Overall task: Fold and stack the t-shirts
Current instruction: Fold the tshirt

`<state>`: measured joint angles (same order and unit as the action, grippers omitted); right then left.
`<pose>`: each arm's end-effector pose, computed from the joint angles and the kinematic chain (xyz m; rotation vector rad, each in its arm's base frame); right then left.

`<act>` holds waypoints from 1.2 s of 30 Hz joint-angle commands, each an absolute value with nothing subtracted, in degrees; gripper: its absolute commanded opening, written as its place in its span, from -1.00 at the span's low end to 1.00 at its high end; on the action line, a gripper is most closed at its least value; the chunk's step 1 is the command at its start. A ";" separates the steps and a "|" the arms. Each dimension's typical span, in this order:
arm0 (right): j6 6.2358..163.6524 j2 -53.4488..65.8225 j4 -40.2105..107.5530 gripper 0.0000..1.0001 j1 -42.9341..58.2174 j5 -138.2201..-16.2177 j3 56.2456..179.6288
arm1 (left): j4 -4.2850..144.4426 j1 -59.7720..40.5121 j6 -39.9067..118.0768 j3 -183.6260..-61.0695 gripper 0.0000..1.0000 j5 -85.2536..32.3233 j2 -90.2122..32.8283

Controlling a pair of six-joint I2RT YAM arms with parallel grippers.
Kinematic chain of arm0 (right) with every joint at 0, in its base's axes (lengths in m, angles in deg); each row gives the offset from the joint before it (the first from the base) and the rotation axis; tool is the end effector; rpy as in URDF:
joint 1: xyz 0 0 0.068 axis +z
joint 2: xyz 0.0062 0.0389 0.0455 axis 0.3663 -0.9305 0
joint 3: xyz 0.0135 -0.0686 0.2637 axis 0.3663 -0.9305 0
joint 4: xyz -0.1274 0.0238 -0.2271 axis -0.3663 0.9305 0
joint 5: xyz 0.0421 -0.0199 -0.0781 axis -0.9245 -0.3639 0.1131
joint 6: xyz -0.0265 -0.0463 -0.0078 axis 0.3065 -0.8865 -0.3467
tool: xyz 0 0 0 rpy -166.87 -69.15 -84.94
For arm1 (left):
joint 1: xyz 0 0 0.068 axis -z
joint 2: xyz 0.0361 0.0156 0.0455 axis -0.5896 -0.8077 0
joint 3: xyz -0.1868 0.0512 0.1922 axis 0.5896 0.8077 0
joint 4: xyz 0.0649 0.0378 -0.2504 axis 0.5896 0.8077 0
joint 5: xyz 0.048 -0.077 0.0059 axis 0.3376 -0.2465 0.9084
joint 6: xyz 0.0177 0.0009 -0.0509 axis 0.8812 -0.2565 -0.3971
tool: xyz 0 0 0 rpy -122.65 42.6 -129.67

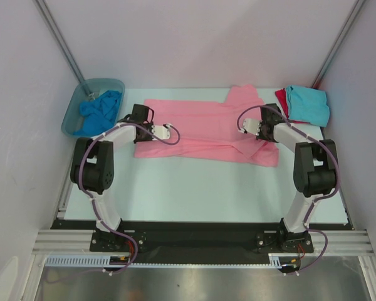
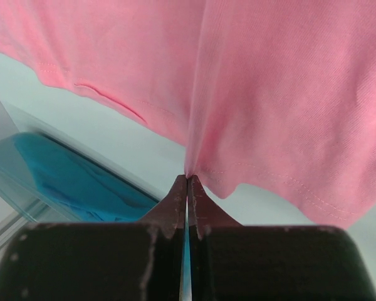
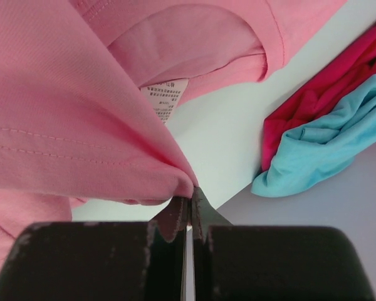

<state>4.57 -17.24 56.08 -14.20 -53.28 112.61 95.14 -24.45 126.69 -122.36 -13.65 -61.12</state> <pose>0.3794 0.0385 0.1901 -1.6725 2.1400 -0.7620 0.3843 -0.0765 0.1774 1.8330 1.9510 0.4907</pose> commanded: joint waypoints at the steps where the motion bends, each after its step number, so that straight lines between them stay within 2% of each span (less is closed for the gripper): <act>1: 3.51 -18.03 54.17 -1.00 -14.81 -51.74 115.34 | 93.98 -25.32 126.69 -125.15 -0.99 -13.02 -61.56; 36: 3.60 -22.24 50.04 -1.00 -13.93 -50.42 116.13 | 91.26 -25.23 126.34 -127.87 -0.99 -11.70 -66.05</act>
<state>3.94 -21.59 52.08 -14.15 -52.13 114.05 93.02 -24.49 126.67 -125.44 -12.47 -65.69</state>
